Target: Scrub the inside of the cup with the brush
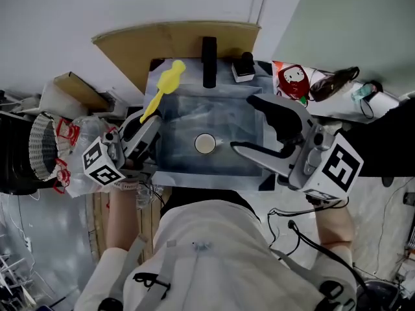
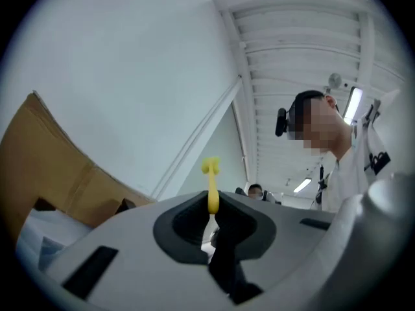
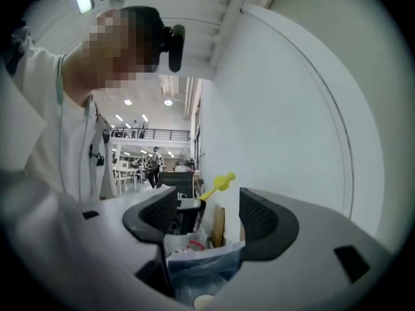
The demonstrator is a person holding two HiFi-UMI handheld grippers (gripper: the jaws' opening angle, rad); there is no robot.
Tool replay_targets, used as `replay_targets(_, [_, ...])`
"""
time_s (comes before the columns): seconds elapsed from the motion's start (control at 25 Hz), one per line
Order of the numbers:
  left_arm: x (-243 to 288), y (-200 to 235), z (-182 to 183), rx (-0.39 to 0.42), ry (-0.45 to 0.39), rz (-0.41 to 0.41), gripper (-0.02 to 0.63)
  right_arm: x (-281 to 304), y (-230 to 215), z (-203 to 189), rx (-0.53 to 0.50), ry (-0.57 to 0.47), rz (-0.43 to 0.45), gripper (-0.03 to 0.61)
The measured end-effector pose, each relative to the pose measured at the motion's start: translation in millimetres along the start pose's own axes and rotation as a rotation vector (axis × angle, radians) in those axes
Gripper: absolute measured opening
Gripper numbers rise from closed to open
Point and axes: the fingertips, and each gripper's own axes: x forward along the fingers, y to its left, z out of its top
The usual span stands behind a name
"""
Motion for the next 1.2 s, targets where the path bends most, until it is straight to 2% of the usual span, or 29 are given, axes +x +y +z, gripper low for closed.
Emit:
replay_targets(0.16, [5.3,-12.1,39.5,-0.014,-0.166,-0.068,0.032,-7.3,-9.1,46.4,0.057,-0.193,-0.016,0.287])
replay_targets(0.28, [2.5,-22.4,64.3,-0.015,-0.263,-0.109,0.032,-17.1,-16.6,76.5,-0.002,-0.292,-0.096,0.287])
replay_targets(0.44, [-10.0,-35.8,106.0,-0.059,-0.483,-0.212,0.032,-38.1,-27.2,116.8,-0.078,-0.442,-0.192,0.285])
replay_targets(0.52, [-13.2,-40.7,118.7,-0.056,-0.54,-0.233,0.032,-44.8,-30.4,128.5,-0.118,-0.478,-0.223,0.285])
replay_targets(0.76, [-10.2,-45.4,119.8,-0.028,-0.514,-0.244,0.032,-46.1,-35.7,129.2,-0.161,-0.467,-0.26,0.282])
replay_targets(0.84, [-9.9,-45.4,120.5,-0.024,-0.513,-0.244,0.032,-45.9,-38.2,128.7,-0.163,-0.463,-0.273,0.258])
replay_targets(1.2, [-8.8,-45.2,120.2,-0.027,-0.499,-0.255,0.032,-48.7,-40.5,134.4,-0.181,-0.474,-0.299,0.258])
